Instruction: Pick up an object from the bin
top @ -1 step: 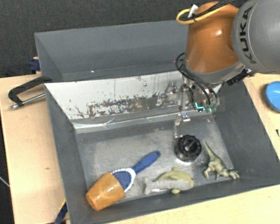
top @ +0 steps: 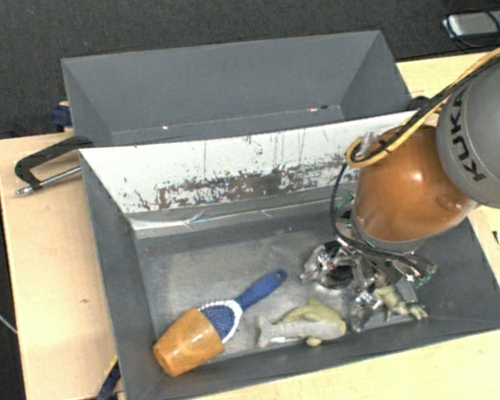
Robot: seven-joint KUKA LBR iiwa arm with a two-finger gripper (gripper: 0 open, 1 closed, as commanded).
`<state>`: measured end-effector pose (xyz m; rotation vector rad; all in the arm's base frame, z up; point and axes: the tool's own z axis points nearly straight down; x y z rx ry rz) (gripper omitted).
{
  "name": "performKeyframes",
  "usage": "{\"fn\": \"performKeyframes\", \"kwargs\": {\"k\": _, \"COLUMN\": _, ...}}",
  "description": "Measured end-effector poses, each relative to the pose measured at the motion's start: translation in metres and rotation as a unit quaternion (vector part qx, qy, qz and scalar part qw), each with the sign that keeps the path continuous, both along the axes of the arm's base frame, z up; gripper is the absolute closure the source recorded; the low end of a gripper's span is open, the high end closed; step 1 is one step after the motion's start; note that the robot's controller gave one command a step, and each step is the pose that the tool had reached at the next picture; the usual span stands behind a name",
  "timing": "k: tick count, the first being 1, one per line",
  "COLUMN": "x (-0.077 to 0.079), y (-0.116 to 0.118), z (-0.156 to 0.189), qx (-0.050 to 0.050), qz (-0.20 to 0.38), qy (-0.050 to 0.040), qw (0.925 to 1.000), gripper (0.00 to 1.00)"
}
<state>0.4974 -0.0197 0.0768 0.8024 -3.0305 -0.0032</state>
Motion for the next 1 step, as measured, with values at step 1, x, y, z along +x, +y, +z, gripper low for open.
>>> {"fn": "performKeyframes", "kwargs": {"k": 1, "x": 0.0703, "y": -0.0472, "z": -0.0040, "qx": 0.001, "qz": -0.022, "qy": -0.0085, "qw": 0.9997, "gripper": 0.00}}
